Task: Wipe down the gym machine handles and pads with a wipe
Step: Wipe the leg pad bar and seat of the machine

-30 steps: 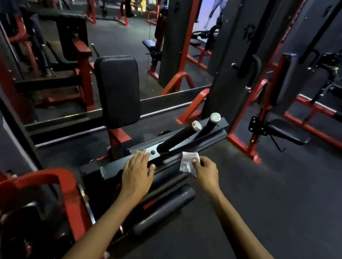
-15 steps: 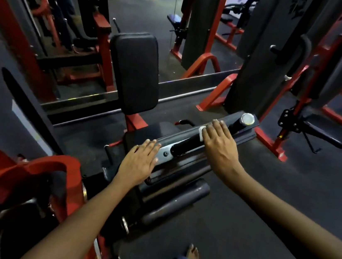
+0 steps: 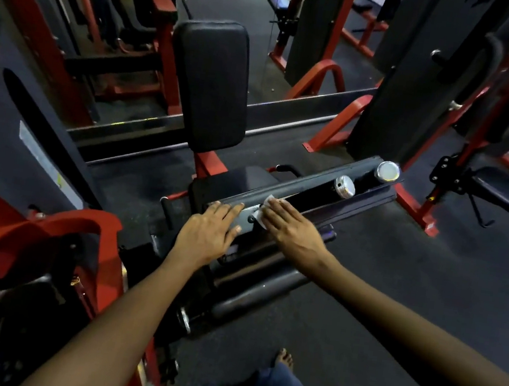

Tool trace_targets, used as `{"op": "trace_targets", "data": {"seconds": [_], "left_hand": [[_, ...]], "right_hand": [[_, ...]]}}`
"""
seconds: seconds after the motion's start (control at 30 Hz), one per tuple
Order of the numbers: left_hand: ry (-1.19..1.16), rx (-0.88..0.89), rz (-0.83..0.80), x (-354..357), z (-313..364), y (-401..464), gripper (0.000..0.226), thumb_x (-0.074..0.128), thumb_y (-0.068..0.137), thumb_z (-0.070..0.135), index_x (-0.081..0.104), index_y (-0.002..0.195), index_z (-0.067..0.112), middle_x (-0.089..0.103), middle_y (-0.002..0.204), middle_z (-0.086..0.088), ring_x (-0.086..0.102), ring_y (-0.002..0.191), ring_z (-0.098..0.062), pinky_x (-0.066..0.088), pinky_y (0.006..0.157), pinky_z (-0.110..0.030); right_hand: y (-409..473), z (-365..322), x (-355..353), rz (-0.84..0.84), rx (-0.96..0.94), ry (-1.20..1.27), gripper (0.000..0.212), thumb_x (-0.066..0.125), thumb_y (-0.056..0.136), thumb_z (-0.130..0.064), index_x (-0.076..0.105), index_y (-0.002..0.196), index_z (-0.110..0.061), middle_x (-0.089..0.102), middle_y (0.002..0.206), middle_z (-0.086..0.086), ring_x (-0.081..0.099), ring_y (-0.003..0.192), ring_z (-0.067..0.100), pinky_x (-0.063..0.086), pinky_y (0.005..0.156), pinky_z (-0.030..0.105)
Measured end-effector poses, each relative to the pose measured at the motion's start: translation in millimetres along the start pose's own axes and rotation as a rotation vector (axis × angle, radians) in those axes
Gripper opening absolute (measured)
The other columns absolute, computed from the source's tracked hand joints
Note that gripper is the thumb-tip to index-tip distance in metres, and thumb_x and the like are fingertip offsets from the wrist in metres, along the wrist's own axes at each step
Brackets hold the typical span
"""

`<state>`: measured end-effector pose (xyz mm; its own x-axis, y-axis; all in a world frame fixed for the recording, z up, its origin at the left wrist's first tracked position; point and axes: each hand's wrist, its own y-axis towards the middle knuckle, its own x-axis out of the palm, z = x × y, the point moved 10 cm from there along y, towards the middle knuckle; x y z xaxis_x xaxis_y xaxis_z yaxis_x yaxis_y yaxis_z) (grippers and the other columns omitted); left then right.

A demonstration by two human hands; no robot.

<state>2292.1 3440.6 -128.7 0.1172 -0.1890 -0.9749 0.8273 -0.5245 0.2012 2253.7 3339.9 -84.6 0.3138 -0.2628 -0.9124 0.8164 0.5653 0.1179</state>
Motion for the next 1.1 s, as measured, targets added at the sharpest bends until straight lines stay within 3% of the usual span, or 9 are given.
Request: {"op": "trace_targets", "data": {"seconds": [0.13,0.23,0.37,0.47,0.57,0.7,0.83,0.97,1.1], "left_hand": [[-0.005,0.004,-0.003,1.5,0.4,0.2,0.057,0.027,0.096,0.045,0.05,0.138,0.013,0.063,0.12,-0.007,0.06,0.116,-0.028,0.057,0.064,-0.038],[0.01,0.018,0.012,-1.0,1.9,-0.4,0.06,0.025,0.096,0.046,0.045,0.142,0.012,0.054,0.139,-0.009,0.05,0.129,-0.028,0.051,0.089,-0.043],[0.085,0.124,0.04,-3.3,11.3,-3.6,0.061,0.026,0.097,0.045,0.035,0.149,0.014,0.03,0.157,-0.003,0.031,0.143,-0.021,0.035,0.11,-0.043],[0.091,0.165,0.001,2.3,14.2,-5.9,0.058,0.028,0.097,0.04,0.033,0.149,0.014,0.03,0.156,-0.003,0.031,0.143,-0.02,0.037,0.11,-0.041],[0.084,0.154,-0.025,5.0,12.7,-5.9,0.058,0.028,0.096,0.039,0.034,0.148,0.014,0.032,0.156,-0.002,0.034,0.142,-0.02,0.04,0.108,-0.039],[0.07,0.157,-0.029,3.2,14.1,-5.4,0.058,0.028,0.096,0.039,0.033,0.148,0.013,0.033,0.155,-0.004,0.037,0.14,-0.021,0.042,0.106,-0.04],[0.066,0.125,-0.03,0.2,13.3,-5.6,0.061,0.03,0.095,0.04,0.038,0.146,0.008,0.033,0.155,-0.008,0.04,0.138,-0.022,0.043,0.103,-0.039],[0.085,0.111,-0.032,-2.2,13.1,-5.6,0.063,0.03,0.094,0.041,0.041,0.145,0.006,0.036,0.153,-0.01,0.042,0.137,-0.022,0.044,0.103,-0.039],[0.09,0.112,-0.044,-0.1,12.4,-5.6,0.063,0.028,0.095,0.042,0.038,0.146,0.006,0.036,0.153,-0.009,0.04,0.138,-0.023,0.044,0.104,-0.04]], "right_hand": [[-34.0,38.4,-38.8,0.171,0.069,-0.016,0.045,0.036,0.082,-0.009,0.065,0.117,-0.004,0.06,0.128,0.013,0.051,0.124,0.032,0.011,0.113,0.041],[-42.5,50.8,-58.4,0.256,0.236,0.013,0.041,0.038,0.086,-0.007,0.064,0.116,-0.001,0.061,0.127,0.013,0.047,0.128,0.034,0.012,0.114,0.043],[-4.4,24.7,-35.7,0.085,0.221,0.034,0.048,0.033,0.078,-0.008,0.067,0.112,-0.001,0.065,0.118,0.017,0.056,0.119,0.034,0.027,0.112,0.04],[7.8,13.7,-16.9,-0.084,0.069,0.047,0.048,0.031,0.078,-0.018,0.074,0.099,-0.009,0.071,0.102,0.01,0.065,0.103,0.029,0.046,0.098,0.041],[-13.5,32.5,-35.4,0.003,0.011,0.041,0.042,0.036,0.079,-0.016,0.074,0.096,-0.01,0.071,0.105,0.009,0.065,0.105,0.028,0.039,0.104,0.038],[-47.6,70.2,-67.5,0.23,0.216,-0.05,0.041,0.037,0.083,-0.008,0.067,0.111,-0.001,0.064,0.119,0.016,0.056,0.118,0.035,0.013,0.114,0.043],[-13.9,46.5,-45.4,0.111,0.358,-0.039,0.046,0.031,0.077,-0.008,0.069,0.099,0.004,0.067,0.105,0.023,0.059,0.112,0.038,0.036,0.106,0.047],[19.0,2.9,3.9,-0.063,0.158,0.032,0.05,0.028,0.081,-0.019,0.074,0.097,-0.006,0.071,0.101,0.013,0.064,0.105,0.03,0.043,0.101,0.04],[-26.4,-7.1,11.6,0.089,-0.046,0.091,0.041,0.038,0.086,-0.013,0.066,0.115,-0.002,0.063,0.123,0.013,0.053,0.123,0.028,0.019,0.113,0.036]]}}
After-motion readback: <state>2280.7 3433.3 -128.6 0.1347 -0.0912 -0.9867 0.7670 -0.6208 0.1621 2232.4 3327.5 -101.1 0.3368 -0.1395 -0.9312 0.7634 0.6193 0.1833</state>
